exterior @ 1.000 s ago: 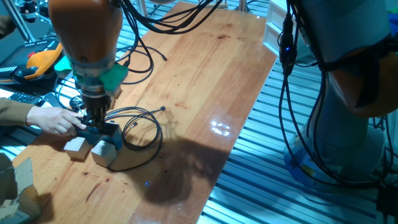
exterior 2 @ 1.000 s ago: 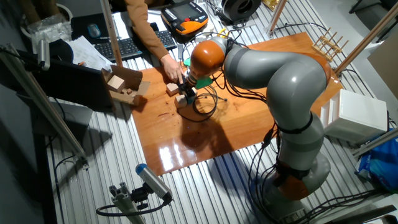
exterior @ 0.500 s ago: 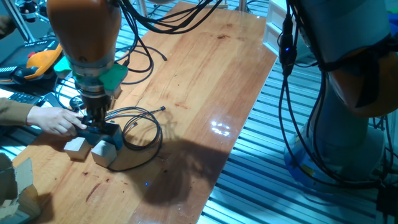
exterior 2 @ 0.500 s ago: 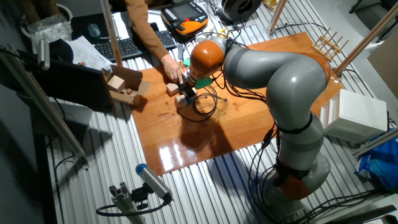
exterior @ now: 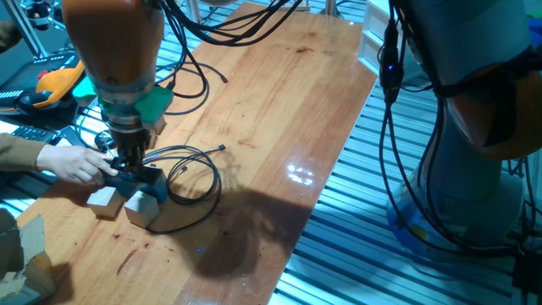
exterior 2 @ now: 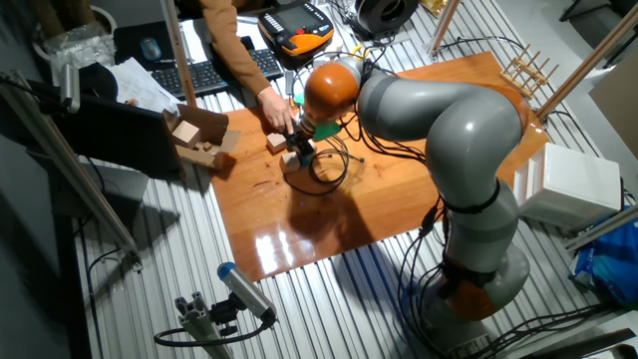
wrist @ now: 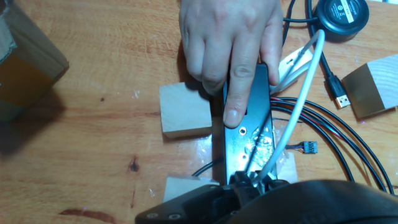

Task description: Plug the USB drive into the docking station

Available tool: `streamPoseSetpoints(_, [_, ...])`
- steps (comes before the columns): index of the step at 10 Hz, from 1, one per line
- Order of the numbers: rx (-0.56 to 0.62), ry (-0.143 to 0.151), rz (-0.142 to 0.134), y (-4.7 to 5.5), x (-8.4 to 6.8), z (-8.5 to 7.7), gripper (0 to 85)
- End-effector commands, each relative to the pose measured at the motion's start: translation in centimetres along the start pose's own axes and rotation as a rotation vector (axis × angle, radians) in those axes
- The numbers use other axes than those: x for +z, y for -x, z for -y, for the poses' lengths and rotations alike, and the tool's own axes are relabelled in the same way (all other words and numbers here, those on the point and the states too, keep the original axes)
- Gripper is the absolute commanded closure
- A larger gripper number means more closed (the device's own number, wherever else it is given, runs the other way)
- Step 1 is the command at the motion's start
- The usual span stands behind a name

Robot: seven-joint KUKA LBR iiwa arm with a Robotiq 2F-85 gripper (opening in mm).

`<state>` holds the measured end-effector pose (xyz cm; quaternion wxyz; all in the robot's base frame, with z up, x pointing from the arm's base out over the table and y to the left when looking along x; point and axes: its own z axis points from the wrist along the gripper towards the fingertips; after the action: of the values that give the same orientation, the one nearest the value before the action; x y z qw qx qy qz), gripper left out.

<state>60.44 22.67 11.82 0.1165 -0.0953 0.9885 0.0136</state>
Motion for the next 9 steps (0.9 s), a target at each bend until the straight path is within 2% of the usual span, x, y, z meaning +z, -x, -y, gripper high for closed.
streamPoseSetpoints(1, [0.0,0.001,0.001,0.04,-0.02,0.02,85.0])
streamPoseSetpoints(4, [-0.002,0.006,0.005,0.01,0.05,0.18,85.0])
streamPoseSetpoints(7, [-0.002,0.027,-0.014,0.07,-0.68,-0.05,85.0])
streamPoseSetpoints(9, [-0.011,0.017,0.017,0.11,-0.66,-0.23,85.0])
